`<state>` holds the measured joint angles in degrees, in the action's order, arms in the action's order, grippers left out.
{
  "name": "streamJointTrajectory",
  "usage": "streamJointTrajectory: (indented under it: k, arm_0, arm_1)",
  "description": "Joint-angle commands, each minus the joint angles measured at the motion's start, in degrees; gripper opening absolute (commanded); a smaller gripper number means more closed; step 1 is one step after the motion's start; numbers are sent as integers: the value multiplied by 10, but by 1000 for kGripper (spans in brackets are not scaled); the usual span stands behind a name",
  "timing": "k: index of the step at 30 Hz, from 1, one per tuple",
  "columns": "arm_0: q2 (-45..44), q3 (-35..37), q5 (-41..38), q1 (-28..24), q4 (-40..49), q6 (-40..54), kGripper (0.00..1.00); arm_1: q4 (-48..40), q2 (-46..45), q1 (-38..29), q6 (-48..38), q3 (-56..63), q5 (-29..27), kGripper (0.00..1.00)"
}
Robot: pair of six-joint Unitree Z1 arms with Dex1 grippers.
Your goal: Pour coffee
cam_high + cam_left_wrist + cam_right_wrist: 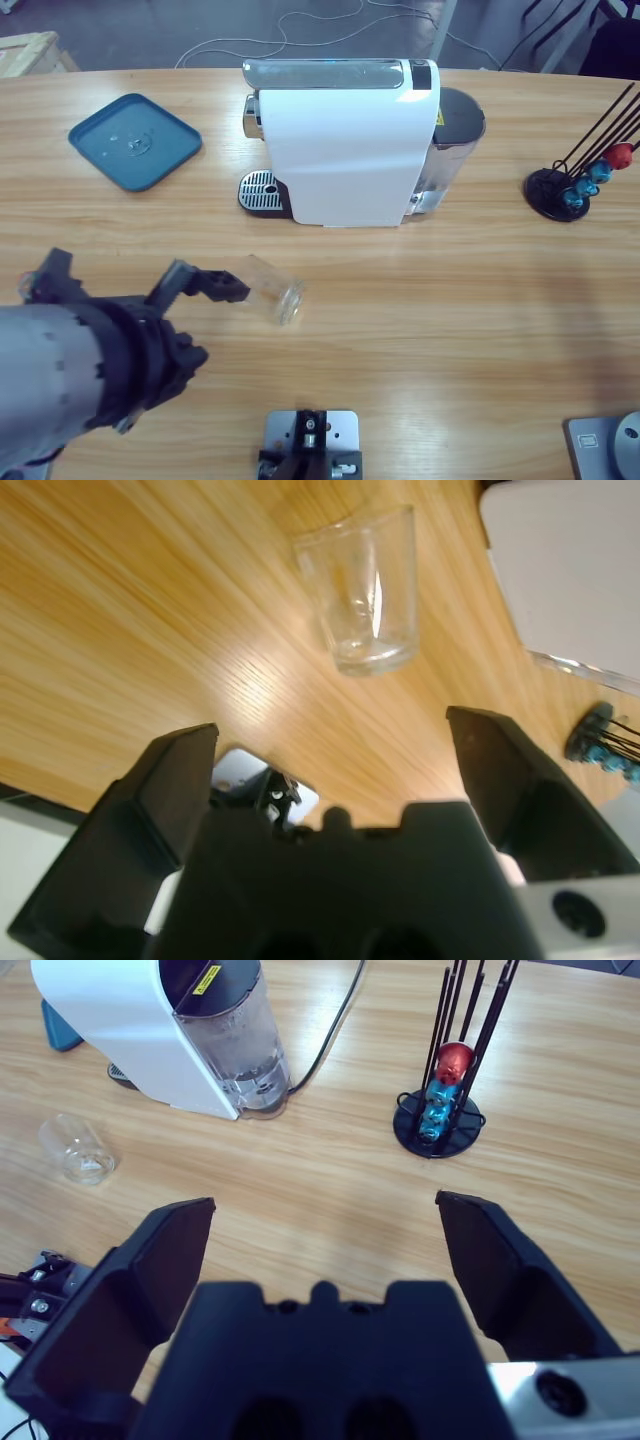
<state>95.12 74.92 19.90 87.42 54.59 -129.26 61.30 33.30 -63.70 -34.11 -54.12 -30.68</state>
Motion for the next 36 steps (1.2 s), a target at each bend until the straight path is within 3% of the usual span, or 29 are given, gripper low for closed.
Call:
streamJointTrajectory:
  k: [1, 13, 36]
  arm_0:
    - [56, 22, -3, -27, 7, -6, 977]
    - [123, 72, -21, -66, 8, 30, 977]
    - [166, 69, -22, -76, 30, 28, 977]
  arm_1:
    - [4, -16, -2, -3, 14, -1, 1000]
    - [4, 1, -2, 0, 12, 7, 1000]
    - [4, 5, -2, 0, 12, 9, 1000]
